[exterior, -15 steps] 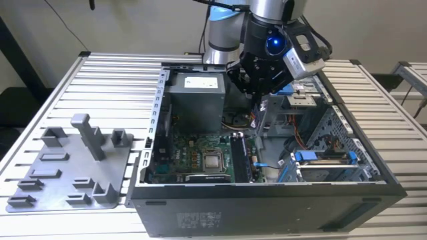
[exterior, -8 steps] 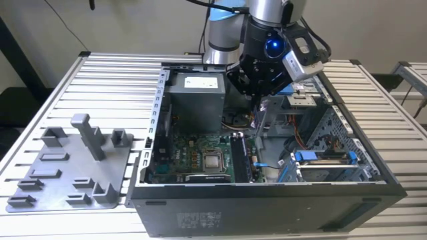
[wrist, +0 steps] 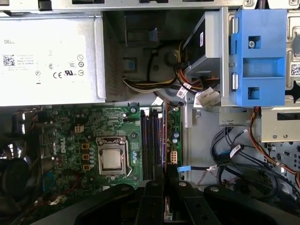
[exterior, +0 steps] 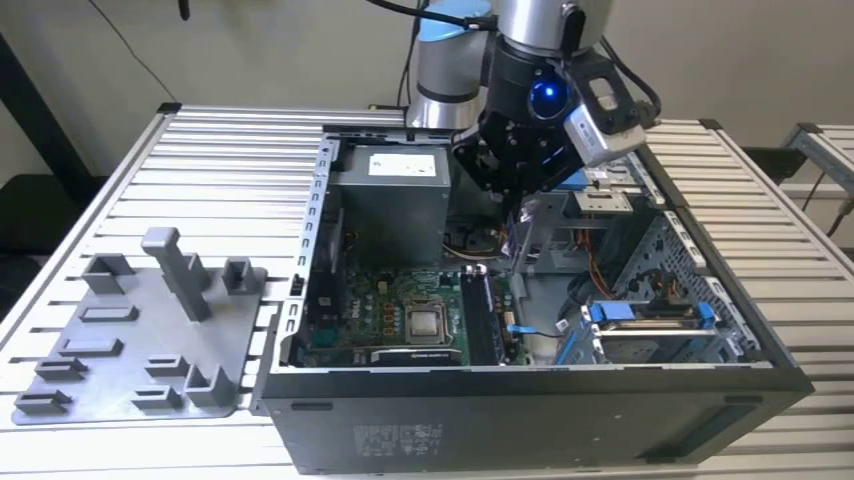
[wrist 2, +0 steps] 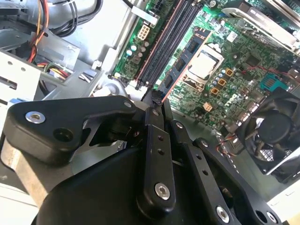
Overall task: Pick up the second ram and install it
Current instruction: 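Insert the second ram into the second slot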
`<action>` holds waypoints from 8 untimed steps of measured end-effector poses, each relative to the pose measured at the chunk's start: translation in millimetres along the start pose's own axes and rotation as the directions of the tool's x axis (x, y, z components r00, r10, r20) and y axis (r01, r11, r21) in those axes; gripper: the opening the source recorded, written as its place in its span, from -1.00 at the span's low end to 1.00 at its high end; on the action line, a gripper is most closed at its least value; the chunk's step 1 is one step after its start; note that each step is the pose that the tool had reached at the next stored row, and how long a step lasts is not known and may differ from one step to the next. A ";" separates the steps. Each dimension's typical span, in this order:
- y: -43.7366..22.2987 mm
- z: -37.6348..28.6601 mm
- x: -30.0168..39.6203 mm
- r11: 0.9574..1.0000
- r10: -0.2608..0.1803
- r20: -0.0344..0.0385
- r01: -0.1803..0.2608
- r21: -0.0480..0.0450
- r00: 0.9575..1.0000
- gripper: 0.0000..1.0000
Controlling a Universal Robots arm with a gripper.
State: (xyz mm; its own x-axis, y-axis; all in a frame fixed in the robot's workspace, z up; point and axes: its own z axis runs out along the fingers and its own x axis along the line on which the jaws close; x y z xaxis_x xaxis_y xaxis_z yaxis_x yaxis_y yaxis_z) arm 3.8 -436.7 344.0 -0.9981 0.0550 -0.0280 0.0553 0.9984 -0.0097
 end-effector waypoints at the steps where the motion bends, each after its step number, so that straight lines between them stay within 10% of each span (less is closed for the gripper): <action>1: 0.0 0.3 0.0 1.000 0.000 0.000 0.000 0.000 1.000 -0.72; 8: 0.0 4.0 0.1 1.000 0.000 0.000 0.000 0.000 1.000 -0.72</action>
State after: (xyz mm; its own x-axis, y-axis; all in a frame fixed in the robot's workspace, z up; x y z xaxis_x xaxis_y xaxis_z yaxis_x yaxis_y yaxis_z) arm 3.8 -436.7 340.0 -0.9981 0.0552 -0.0279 0.0555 0.9984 -0.0100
